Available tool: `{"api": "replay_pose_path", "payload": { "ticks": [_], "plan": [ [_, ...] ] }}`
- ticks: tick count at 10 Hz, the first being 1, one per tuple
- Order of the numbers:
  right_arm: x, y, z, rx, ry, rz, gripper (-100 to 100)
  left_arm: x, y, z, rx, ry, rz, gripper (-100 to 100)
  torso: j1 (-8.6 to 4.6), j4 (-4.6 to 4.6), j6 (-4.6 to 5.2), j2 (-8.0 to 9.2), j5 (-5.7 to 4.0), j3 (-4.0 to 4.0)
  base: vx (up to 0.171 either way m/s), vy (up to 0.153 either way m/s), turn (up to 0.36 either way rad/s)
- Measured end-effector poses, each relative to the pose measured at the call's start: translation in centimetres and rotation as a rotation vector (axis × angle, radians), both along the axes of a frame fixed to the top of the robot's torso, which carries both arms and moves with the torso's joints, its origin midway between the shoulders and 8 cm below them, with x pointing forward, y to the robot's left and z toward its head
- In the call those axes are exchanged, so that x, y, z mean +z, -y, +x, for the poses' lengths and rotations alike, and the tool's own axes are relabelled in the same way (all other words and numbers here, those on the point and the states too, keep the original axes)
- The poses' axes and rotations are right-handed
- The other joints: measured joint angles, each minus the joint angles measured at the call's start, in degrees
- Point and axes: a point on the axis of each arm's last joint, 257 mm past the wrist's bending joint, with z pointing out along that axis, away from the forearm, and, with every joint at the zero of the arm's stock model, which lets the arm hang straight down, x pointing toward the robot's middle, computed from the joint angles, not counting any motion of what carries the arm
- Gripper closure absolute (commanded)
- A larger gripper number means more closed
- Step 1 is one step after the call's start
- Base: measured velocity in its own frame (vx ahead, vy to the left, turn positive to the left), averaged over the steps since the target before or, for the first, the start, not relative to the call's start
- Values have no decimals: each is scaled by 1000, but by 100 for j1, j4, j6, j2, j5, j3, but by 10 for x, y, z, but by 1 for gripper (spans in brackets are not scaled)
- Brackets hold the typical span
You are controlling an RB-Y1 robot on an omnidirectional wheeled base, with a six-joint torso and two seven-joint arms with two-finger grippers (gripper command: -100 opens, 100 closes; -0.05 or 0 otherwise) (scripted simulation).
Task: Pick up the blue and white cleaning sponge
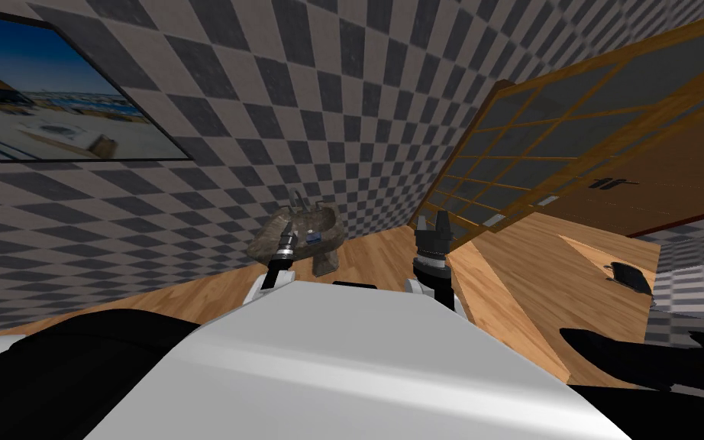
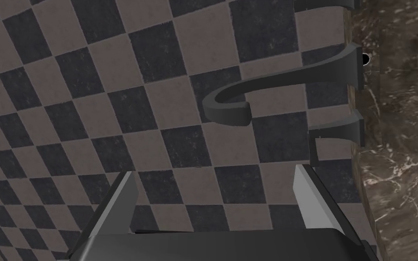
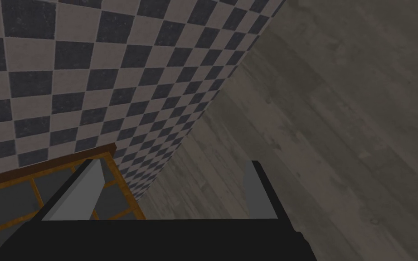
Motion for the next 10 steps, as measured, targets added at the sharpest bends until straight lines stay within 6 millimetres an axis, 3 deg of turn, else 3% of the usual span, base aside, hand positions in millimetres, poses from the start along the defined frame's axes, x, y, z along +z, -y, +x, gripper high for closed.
{"api": "replay_pose_path", "payload": {
  "ticks": [4,10],
  "plan": [
    [0,0,0,0,0,0,0,-40,-31,-4,51,-95,-2,-100,-2,-1,2,-8,0,-4,-34,-106,47],
    [0,0,0,0,0,0,0,-97,-35,-7,92,-202,-40,-100,11,-5,3,-26,2,-15,-4,-73,-9]
  ]
}}
